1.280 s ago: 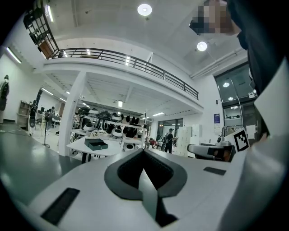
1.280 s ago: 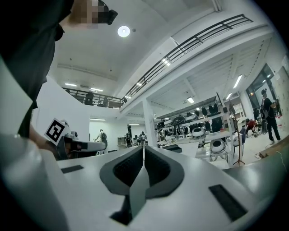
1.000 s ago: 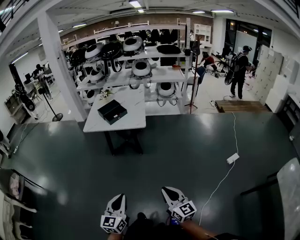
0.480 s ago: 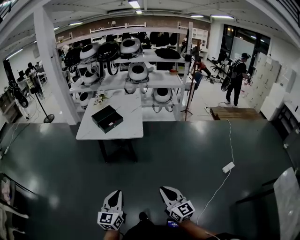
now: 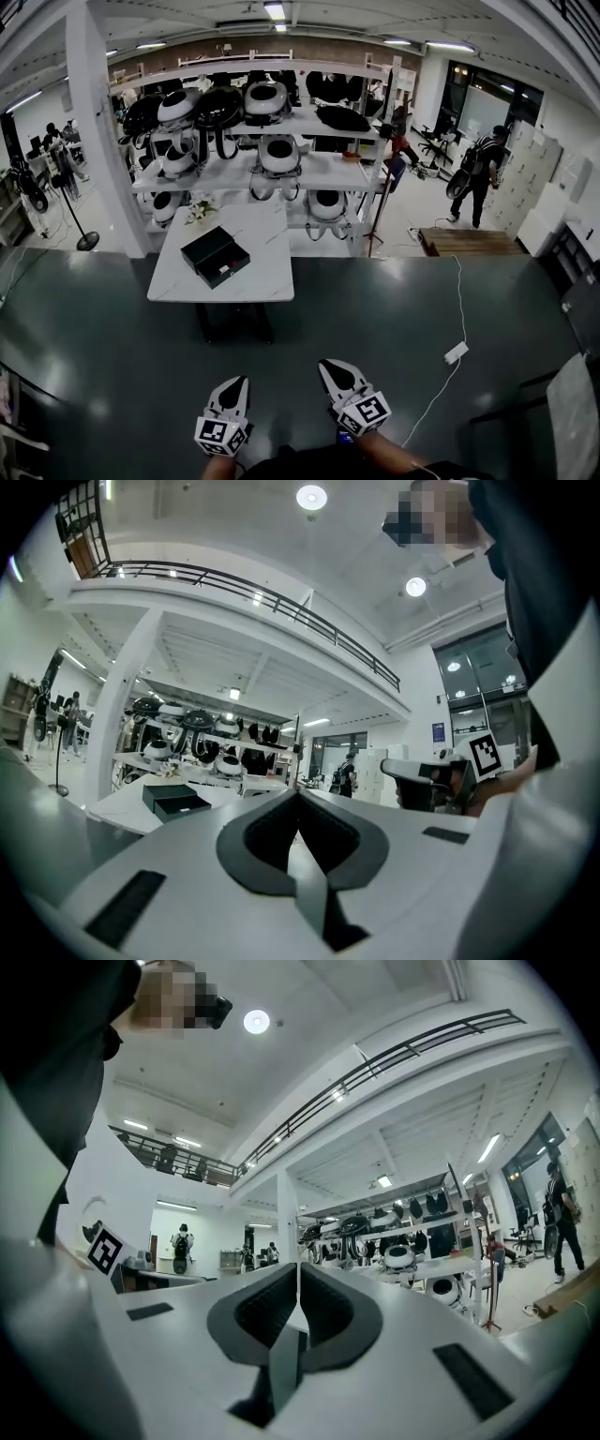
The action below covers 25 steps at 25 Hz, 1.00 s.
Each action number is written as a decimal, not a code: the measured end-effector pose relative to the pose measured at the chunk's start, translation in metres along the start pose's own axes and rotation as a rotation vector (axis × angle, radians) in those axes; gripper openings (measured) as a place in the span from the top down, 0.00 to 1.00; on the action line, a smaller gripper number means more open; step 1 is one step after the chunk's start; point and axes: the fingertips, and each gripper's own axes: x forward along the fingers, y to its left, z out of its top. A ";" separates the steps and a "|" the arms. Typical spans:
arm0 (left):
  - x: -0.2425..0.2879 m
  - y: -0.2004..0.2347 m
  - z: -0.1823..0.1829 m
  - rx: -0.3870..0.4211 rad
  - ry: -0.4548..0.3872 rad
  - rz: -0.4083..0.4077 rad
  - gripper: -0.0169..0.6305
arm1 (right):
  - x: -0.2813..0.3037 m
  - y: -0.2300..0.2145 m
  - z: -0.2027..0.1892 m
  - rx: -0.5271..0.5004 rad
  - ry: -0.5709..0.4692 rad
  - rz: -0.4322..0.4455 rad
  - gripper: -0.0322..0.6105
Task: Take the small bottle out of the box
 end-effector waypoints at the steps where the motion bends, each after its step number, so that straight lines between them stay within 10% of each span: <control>1: 0.005 0.005 -0.002 -0.002 0.004 -0.006 0.95 | 0.004 -0.004 -0.001 -0.002 0.003 -0.012 0.89; 12: 0.076 0.055 -0.012 -0.042 0.007 -0.009 0.95 | 0.057 -0.062 -0.016 -0.001 0.043 -0.055 0.89; 25: 0.212 0.145 0.022 -0.061 -0.013 0.153 0.95 | 0.225 -0.158 -0.011 0.046 0.007 0.152 0.89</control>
